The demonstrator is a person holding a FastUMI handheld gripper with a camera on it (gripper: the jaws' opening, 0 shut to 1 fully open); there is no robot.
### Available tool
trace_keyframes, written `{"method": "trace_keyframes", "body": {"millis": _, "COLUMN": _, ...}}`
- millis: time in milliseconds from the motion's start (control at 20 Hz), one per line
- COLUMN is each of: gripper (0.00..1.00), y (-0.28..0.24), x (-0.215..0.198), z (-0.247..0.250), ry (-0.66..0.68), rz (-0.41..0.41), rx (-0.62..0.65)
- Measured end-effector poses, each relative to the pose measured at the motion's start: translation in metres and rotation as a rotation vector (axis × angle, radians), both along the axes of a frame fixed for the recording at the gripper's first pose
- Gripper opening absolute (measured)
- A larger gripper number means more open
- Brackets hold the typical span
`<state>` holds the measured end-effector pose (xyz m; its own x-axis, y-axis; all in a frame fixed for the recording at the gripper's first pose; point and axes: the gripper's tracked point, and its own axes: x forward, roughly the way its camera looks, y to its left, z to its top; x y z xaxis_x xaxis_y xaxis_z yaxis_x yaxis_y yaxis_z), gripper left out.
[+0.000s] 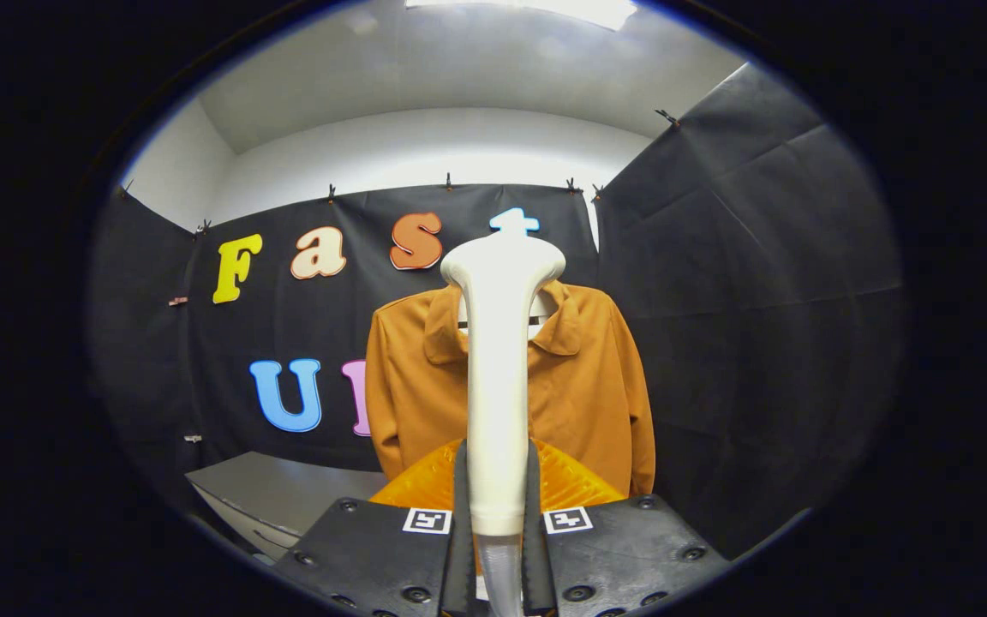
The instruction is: Iron the clothes twice with a garment steamer, once on the left side and once on the right side.
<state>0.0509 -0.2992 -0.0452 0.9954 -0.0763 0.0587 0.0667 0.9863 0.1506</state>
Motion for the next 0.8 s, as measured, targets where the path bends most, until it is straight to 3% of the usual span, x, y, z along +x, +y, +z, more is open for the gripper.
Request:
{"method": "trace_keyframes", "body": {"millis": 450, "gripper": 0.25, "y": -0.054, "x": 0.065, "z": -0.07, "ry": 0.135, "rz": -0.05, "rx": 0.04}}
{"method": "trace_keyframes", "body": {"millis": 800, "gripper": 0.25, "y": -0.062, "x": 0.08, "z": -0.137, "ry": 0.253, "rz": -0.033, "rx": 0.061}}
